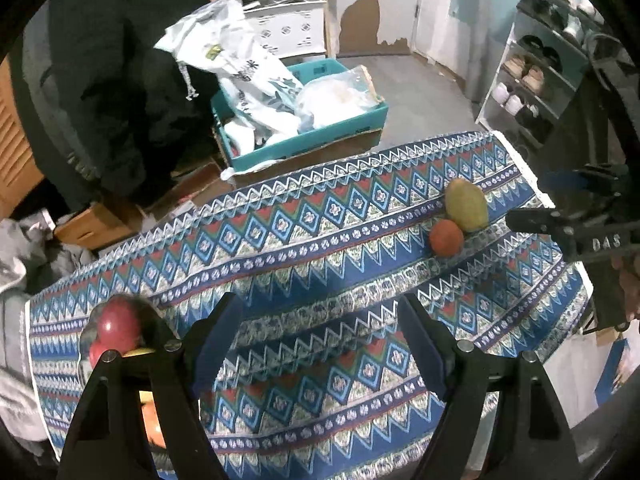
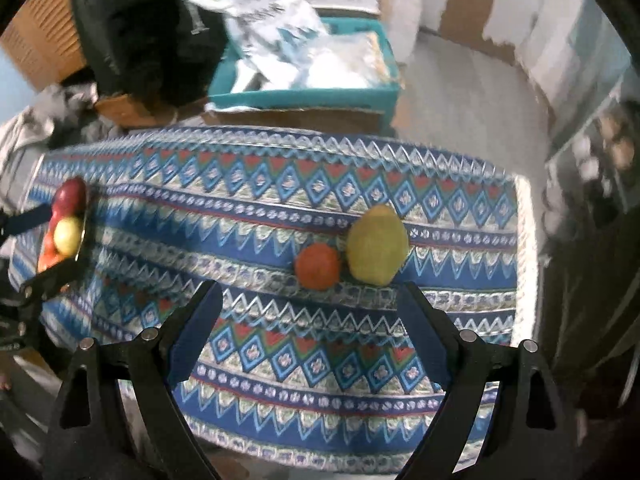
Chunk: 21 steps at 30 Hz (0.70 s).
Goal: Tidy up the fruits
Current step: 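Close the right tool around the yellow pear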
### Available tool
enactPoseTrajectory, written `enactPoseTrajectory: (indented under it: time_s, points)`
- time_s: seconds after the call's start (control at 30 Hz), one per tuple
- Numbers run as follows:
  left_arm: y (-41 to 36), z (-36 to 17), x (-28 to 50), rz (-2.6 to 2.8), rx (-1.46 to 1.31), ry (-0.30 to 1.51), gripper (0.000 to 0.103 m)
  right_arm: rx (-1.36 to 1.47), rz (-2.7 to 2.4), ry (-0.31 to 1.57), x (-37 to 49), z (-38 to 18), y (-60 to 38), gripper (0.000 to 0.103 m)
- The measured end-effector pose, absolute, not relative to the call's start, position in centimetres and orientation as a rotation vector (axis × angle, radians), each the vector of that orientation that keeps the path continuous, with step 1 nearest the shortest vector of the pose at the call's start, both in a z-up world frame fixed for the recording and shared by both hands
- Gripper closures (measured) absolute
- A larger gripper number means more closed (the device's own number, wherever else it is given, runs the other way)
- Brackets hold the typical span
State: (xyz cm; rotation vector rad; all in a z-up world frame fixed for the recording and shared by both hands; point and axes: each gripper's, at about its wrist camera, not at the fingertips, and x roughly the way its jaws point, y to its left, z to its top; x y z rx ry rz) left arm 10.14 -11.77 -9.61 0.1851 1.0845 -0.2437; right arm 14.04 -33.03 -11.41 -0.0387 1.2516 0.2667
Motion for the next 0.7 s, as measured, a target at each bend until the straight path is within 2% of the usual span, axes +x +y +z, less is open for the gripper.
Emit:
enactPoseTrajectory:
  time_s: [0.7]
  points:
    - [-17.6,-16.2,17.9,-0.375,0.215,1.16,0.022,0.068,0.211,1.377,20.9,-21.2,-37.5,0.015]
